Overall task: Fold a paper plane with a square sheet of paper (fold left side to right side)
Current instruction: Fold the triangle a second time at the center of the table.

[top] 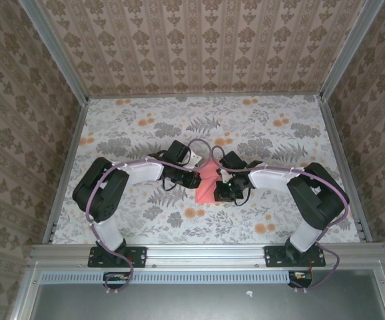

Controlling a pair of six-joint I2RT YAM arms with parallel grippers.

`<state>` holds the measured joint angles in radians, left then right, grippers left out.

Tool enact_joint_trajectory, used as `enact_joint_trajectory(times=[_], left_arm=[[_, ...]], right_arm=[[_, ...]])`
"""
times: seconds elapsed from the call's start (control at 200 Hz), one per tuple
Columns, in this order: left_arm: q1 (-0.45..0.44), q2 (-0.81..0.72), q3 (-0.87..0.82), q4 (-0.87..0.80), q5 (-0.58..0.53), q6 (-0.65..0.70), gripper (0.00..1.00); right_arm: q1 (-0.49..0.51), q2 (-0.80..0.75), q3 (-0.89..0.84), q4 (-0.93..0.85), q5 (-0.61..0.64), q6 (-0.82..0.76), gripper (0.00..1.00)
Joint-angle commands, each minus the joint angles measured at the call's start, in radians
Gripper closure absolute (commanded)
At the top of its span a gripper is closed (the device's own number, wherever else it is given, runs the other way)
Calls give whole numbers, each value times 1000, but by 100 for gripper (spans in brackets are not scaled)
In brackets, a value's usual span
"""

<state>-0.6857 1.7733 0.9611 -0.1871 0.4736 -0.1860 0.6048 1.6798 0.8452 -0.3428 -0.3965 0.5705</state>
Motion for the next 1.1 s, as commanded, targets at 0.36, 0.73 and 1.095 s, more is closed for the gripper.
enact_joint_trajectory(times=[0.36, 0.73, 1.095], left_arm=[[5, 33, 41, 14, -19, 18, 98], [5, 50, 44, 17, -26, 19, 98], [5, 76, 49, 18, -29, 26, 98]], right_arm=[[-3, 24, 8, -68, 33, -26, 90], [-4, 27, 9, -68, 30, -27, 90], [-4, 34, 14, -71, 28, -30, 90]])
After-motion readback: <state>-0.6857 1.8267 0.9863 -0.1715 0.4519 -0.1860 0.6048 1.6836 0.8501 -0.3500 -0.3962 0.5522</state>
